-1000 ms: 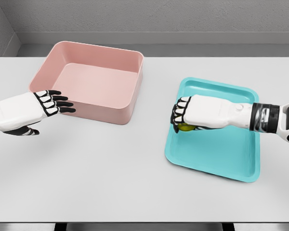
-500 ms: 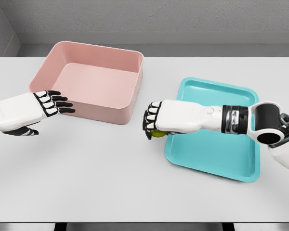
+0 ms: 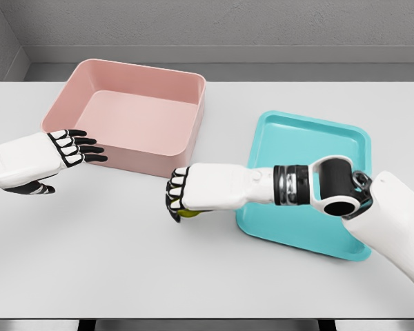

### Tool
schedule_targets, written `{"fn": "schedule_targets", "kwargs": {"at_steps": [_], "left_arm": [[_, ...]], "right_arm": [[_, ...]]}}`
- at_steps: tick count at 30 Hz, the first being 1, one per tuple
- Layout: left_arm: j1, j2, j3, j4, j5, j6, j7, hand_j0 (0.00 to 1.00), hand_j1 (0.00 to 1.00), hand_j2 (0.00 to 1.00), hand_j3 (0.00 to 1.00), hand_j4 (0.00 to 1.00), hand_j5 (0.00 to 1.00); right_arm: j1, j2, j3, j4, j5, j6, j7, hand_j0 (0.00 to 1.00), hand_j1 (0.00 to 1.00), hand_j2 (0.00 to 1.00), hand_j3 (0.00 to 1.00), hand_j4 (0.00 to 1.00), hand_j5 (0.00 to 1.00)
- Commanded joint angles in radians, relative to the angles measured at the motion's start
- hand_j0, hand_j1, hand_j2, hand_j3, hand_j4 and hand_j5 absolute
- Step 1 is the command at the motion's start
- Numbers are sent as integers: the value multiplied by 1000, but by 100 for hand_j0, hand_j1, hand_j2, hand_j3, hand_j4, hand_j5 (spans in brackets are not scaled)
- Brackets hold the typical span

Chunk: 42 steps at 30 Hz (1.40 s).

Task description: Put the tennis from the blue tray into the pink basket with both arms

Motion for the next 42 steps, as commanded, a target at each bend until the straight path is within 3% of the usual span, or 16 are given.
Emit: {"fn": "schedule_targets", "kwargs": {"at_steps": [1, 8, 18, 22, 24, 27, 29, 31, 38, 42], "left_arm": [[0, 1, 1, 1, 6, 1, 1, 100, 100, 100, 100, 100, 100], [0, 1, 1, 1, 6, 1, 1, 100, 100, 100, 100, 100, 100], [2, 0, 1, 1, 6, 1, 1, 100, 100, 100, 100, 100, 100], [2, 0, -1, 1, 6, 1, 1, 100, 100, 100, 100, 100, 100], [2, 0, 1, 1, 6, 1, 1, 100, 100, 100, 100, 100, 100], [2, 0, -1, 1, 5, 1, 1, 100, 100, 100, 100, 100, 100], [2, 0, -1, 1, 5, 1, 1, 100, 100, 100, 100, 100, 100], [2, 0, -1, -1, 5, 1, 1, 100, 100, 100, 100, 100, 100], [2, 1, 1, 1, 5, 1, 1, 100, 100, 100, 100, 100, 100], [2, 0, 1, 1, 5, 1, 1, 100, 100, 100, 100, 100, 100]], "right_arm": [[-2, 34, 29, 0, 23, 3, -1, 45, 45, 45, 45, 45, 45], [-11, 93, 46, 7, 63, 3, 27, 45, 45, 45, 45, 45, 45], [-15, 155, 72, 142, 102, 3, 25, 46, 46, 46, 46, 46, 46], [-15, 162, 78, 145, 109, 3, 27, 49, 49, 49, 49, 49, 49], [-15, 162, 92, 145, 118, 3, 27, 54, 54, 54, 54, 54, 54], [-12, 160, 98, 135, 143, 3, 30, 83, 83, 83, 83, 83, 83], [-12, 160, 98, 135, 143, 3, 30, 96, 96, 96, 96, 96, 96], [-14, 160, 96, 135, 143, 3, 31, 100, 100, 100, 100, 100, 100], [-12, 149, 86, 136, 143, 3, 33, 100, 100, 100, 100, 100, 100], [-12, 97, 61, 136, 140, 3, 31, 100, 100, 100, 100, 100, 100]]}}
